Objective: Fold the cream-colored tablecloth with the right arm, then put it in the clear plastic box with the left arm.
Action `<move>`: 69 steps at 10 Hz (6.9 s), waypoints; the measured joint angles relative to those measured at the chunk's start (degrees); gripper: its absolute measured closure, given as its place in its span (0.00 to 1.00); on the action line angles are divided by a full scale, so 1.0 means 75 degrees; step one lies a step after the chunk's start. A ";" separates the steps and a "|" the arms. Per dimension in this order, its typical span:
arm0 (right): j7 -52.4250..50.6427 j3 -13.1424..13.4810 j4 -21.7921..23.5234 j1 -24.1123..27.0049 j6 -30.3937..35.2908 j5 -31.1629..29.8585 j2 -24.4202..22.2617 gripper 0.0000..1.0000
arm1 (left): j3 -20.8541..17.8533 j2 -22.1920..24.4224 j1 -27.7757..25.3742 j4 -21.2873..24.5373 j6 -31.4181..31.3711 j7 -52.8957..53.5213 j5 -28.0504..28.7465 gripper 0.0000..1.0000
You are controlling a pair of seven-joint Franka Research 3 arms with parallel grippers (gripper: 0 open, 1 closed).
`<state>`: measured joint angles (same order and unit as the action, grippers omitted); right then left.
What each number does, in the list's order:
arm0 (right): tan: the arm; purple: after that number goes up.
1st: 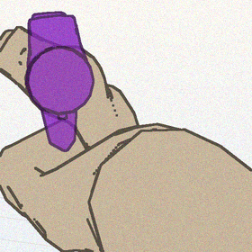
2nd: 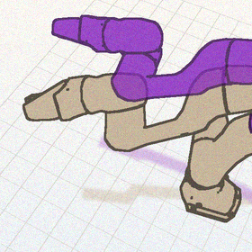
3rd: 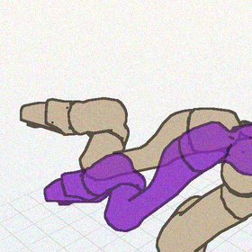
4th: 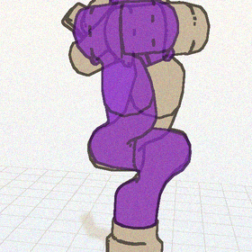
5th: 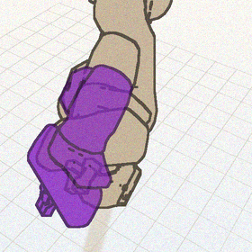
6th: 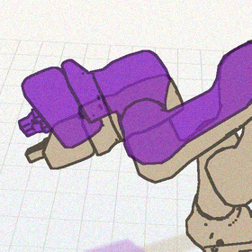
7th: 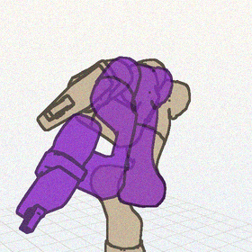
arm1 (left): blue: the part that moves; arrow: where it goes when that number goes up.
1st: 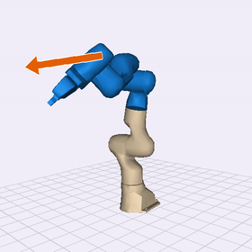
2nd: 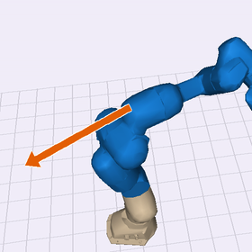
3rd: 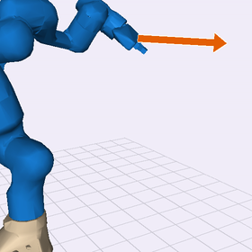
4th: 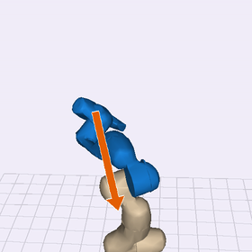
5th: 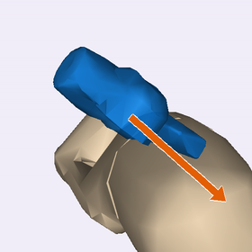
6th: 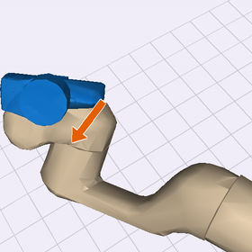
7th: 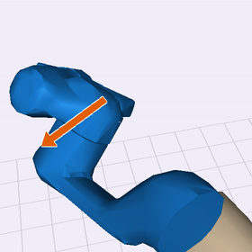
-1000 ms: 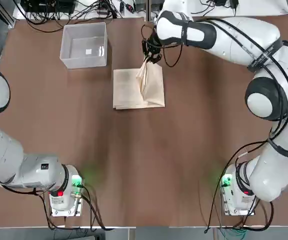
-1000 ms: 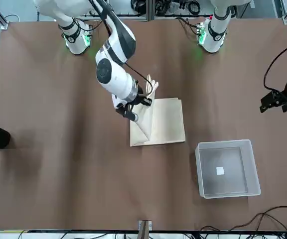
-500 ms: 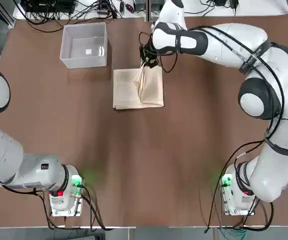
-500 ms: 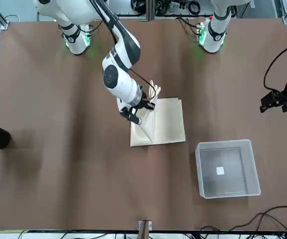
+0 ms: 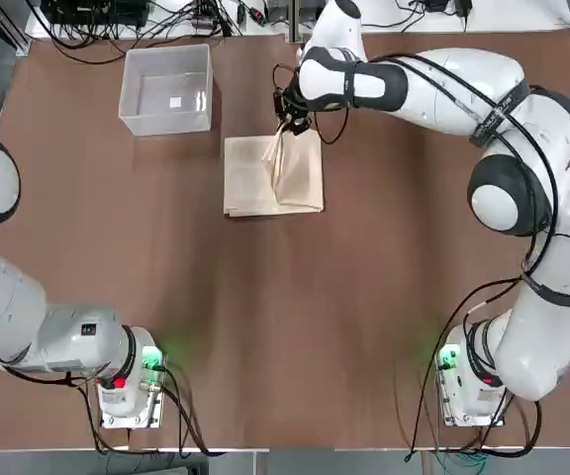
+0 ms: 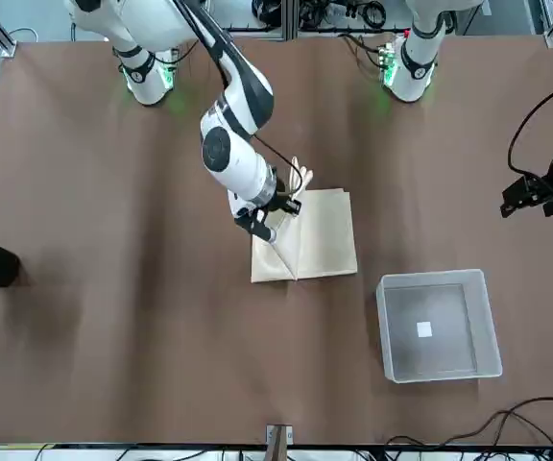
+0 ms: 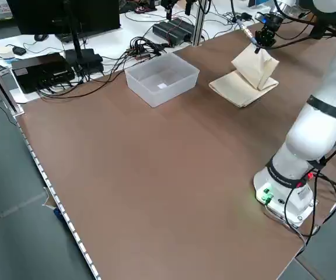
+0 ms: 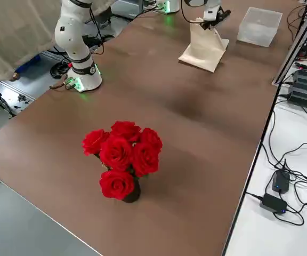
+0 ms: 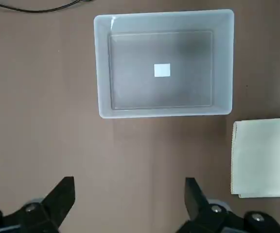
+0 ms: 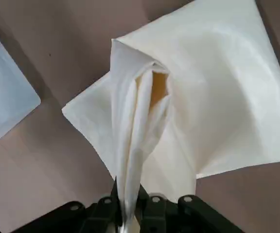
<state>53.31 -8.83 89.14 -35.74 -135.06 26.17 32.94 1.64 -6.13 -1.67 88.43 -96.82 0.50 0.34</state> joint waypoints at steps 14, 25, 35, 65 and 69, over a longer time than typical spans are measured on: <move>-0.0002 0.0020 -0.0308 -0.0289 -0.0005 -0.0282 0.0313 0.92 | 0.0000 -0.0001 -0.0001 0.0000 0.0000 0.0000 0.0000 0.00; -0.0005 0.0041 -0.0362 -0.0383 -0.0006 -0.0374 0.0394 0.43 | 0.0000 -0.0001 -0.0001 0.0000 0.0000 0.0000 0.0000 0.00; -0.2747 0.0564 -0.1620 0.2329 0.3508 -0.2193 -0.0530 0.40 | 0.0000 -0.0026 0.0002 0.0000 -0.0109 0.0000 0.0004 0.00; -0.7179 0.2118 0.0095 0.4386 0.5522 -0.3356 -0.4259 0.00 | 0.2630 -0.3270 0.0443 0.4050 -0.6607 -0.0106 -0.2757 0.04; -0.7177 0.2119 0.0105 0.4361 0.5522 -0.3356 -0.4259 0.00 | 0.2660 -0.3640 0.0522 0.3684 -0.6876 -0.0107 -0.2757 0.06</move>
<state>-0.52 7.06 89.93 -3.04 -93.65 1.00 0.99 21.59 -33.43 2.24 116.06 -148.39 -0.30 -20.34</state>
